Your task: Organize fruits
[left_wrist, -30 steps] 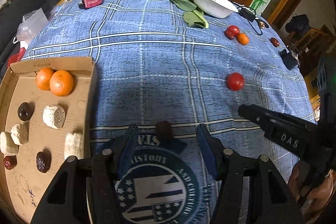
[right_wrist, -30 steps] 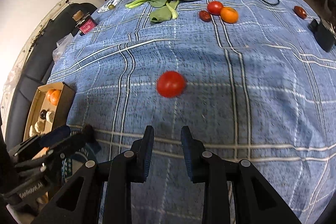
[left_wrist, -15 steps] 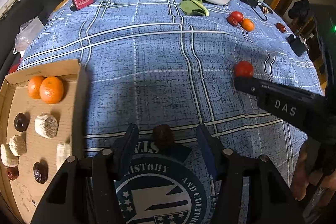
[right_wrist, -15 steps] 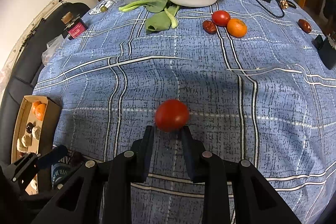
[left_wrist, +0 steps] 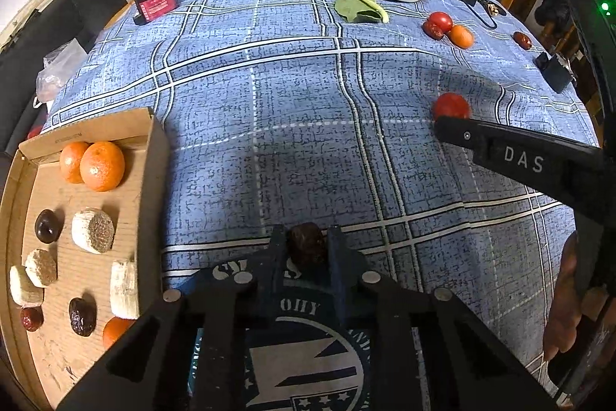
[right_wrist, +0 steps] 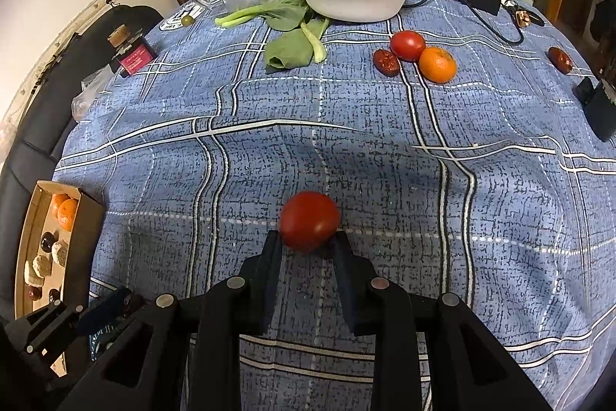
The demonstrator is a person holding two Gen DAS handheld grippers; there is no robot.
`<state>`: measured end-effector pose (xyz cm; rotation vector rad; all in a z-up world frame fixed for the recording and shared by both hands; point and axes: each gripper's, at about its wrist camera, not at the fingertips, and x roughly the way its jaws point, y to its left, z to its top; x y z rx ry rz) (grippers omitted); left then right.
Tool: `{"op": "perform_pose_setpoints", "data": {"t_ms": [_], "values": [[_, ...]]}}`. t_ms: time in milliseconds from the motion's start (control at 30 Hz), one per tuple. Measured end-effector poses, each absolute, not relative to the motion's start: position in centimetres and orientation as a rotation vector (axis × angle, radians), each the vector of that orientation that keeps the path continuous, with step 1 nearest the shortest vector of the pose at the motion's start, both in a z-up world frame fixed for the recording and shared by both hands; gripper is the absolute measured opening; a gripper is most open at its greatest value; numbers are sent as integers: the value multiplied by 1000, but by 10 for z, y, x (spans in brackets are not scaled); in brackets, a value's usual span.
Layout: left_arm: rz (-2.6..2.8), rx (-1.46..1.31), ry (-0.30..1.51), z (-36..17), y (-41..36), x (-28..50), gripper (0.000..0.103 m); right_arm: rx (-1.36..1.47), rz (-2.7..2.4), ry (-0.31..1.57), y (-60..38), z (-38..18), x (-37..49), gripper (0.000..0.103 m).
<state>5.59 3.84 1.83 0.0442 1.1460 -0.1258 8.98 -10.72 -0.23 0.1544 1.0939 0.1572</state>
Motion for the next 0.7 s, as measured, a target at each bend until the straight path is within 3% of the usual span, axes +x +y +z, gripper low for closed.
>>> {"op": "perform_pose_setpoints", "data": {"t_ms": [700], "values": [[-93, 70, 1089, 36, 39, 44, 20, 152, 193, 1050, -105, 16, 70, 28]]}}
